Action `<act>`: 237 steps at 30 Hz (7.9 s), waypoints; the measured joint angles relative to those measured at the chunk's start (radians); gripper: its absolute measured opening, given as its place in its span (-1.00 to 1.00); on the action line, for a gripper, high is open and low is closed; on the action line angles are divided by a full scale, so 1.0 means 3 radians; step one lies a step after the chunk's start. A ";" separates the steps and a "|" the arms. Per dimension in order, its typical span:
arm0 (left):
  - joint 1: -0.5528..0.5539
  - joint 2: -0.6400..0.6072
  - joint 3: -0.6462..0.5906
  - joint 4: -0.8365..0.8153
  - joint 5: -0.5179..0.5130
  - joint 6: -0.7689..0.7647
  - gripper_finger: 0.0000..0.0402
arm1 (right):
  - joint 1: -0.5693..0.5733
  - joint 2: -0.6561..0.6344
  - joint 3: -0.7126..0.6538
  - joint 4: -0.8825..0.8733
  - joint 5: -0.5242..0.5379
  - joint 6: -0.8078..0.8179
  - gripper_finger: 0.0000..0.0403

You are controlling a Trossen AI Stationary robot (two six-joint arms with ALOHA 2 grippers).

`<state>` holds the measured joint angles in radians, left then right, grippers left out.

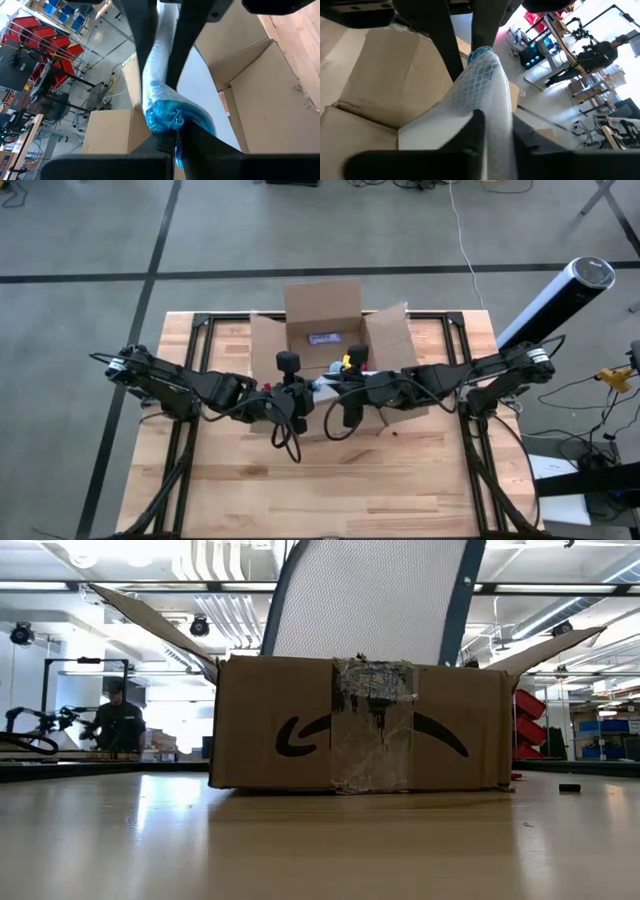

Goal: Unpack boxes
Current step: Open the transparent blue transparent zip bag

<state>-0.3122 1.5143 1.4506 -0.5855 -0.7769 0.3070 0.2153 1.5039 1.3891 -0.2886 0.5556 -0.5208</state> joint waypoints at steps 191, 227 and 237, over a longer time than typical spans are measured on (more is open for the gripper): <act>0.0179 -0.0150 -0.0787 0.0958 0.1539 -0.0297 -0.15 | 0.1775 -0.0094 0.0003 -0.1190 0.1339 0.1875 -1.00; 0.0362 0.0097 -0.0611 0.1046 0.0758 -0.0071 -1.00 | 0.1775 -0.0093 0.0000 -0.1227 0.1185 0.1915 -1.00; -0.0134 -0.0005 0.0010 0.0270 -0.0209 0.0068 -1.00 | 0.1712 -0.0094 -0.0037 -0.1307 0.1174 0.2108 -1.00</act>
<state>-0.3524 1.5127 1.4537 -0.5046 -0.8397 0.3274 0.7288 1.4757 1.3781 -0.6807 0.9079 0.1116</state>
